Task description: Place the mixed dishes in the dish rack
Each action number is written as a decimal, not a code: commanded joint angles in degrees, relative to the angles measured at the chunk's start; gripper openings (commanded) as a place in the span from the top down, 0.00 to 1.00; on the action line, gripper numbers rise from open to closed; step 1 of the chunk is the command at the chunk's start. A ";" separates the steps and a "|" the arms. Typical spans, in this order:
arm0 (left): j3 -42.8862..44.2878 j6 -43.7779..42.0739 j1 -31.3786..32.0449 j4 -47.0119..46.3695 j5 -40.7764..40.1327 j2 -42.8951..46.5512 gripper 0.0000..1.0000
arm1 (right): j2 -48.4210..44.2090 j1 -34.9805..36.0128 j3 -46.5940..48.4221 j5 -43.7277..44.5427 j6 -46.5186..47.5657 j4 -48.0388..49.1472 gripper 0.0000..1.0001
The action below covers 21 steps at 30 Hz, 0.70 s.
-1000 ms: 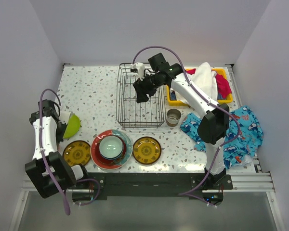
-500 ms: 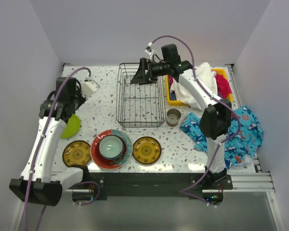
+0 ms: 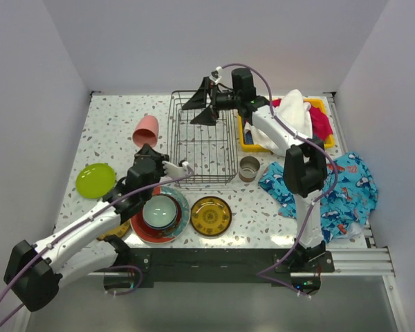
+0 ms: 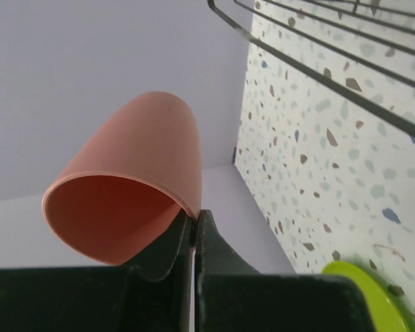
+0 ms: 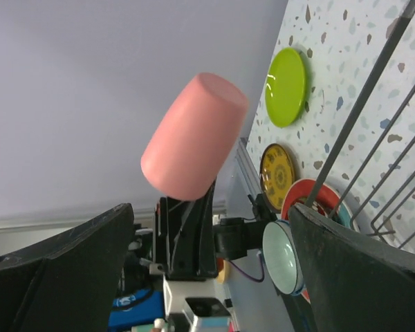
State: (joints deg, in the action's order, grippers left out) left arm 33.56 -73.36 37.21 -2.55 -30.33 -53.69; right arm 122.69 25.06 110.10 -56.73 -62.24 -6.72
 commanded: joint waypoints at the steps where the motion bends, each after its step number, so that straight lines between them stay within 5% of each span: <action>1: 1.25 -4.68 4.09 -16.07 -3.86 -4.57 1.00 | 0.17 0.69 1.25 -0.75 -5.79 5.23 0.01; 4: -1.56 -8.72 7.07 -22.93 -2.81 -5.81 1.00 | 1.23 1.48 3.27 -0.14 -5.35 3.74 0.02; 21: -3.41 -15.92 10.51 -29.44 -1.31 -13.10 1.00 | 4.13 4.03 4.15 -1.10 -9.92 1.89 0.07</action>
State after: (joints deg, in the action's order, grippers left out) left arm 30.39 -85.45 47.07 -26.04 -31.97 -65.63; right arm 127.24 28.97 111.63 -56.47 -69.71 -5.15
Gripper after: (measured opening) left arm 0.037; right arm 0.963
